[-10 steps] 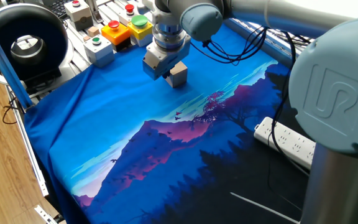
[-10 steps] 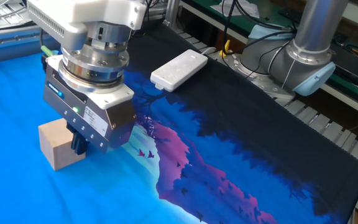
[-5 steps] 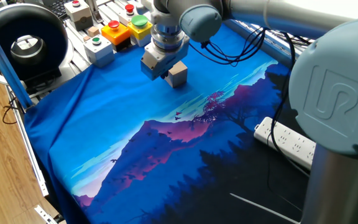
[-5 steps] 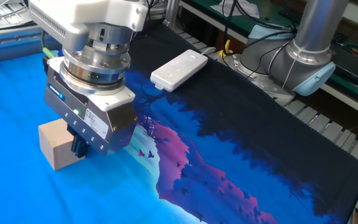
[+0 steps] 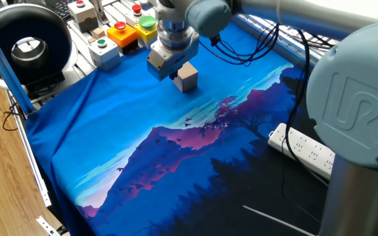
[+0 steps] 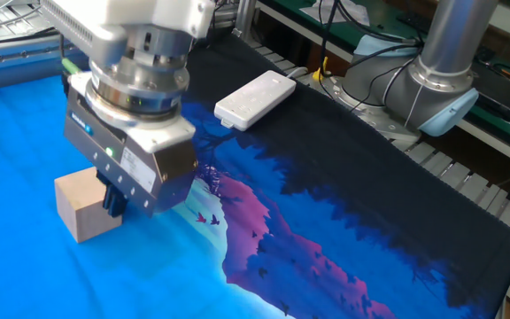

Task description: Approach and touch the side of the small block

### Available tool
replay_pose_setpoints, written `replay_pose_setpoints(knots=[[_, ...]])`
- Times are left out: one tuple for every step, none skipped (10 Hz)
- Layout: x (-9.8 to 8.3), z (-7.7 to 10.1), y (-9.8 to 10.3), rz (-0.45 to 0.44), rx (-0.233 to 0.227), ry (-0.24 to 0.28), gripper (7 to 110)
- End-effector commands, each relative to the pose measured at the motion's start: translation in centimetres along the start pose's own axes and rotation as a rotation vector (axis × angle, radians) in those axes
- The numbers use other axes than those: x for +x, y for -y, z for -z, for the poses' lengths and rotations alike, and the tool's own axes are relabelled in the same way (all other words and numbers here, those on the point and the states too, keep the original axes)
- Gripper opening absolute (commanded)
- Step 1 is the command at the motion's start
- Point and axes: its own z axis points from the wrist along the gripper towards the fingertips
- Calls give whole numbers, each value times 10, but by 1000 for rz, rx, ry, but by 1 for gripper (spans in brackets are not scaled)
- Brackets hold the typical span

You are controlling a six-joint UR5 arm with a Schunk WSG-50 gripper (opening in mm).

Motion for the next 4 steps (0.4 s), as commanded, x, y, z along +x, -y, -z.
replay_pose_setpoints(knots=[[5,21,13,12,-17,-30,7],[2,16,21,26,-3,-25,7],[0,9,16,22,-30,-23,7],[-1,6,16,25,-28,-26,7]])
